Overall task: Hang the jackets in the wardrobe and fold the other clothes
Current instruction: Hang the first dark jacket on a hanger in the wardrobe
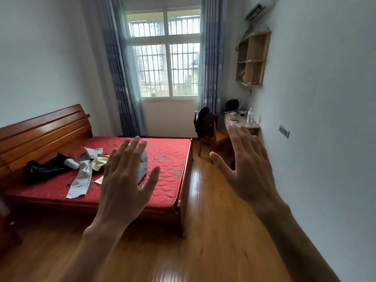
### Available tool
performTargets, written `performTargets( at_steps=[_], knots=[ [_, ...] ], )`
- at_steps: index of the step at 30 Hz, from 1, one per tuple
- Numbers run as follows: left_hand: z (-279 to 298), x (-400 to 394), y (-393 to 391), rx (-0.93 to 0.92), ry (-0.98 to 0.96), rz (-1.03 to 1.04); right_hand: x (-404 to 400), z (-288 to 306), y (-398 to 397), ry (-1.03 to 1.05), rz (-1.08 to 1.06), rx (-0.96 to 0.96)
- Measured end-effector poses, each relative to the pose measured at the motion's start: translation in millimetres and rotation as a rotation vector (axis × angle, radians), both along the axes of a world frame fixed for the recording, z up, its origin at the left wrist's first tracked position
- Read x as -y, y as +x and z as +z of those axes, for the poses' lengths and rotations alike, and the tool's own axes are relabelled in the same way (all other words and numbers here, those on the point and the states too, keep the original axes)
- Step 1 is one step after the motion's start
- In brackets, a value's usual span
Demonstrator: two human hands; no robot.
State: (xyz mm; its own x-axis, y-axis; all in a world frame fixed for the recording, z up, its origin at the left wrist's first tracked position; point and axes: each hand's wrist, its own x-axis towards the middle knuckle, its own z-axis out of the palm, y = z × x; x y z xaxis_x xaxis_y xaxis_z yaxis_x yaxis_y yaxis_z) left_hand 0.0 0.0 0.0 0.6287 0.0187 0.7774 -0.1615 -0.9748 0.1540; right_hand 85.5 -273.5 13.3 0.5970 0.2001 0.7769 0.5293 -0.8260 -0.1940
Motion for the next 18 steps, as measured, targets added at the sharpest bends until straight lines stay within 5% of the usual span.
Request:
performTargets(
  at_steps=[18],
  knots=[
    [-30,13,281,-0.057,0.014,0.048,0,-22,275,-0.128,-0.011,-0.044]
  ],
)
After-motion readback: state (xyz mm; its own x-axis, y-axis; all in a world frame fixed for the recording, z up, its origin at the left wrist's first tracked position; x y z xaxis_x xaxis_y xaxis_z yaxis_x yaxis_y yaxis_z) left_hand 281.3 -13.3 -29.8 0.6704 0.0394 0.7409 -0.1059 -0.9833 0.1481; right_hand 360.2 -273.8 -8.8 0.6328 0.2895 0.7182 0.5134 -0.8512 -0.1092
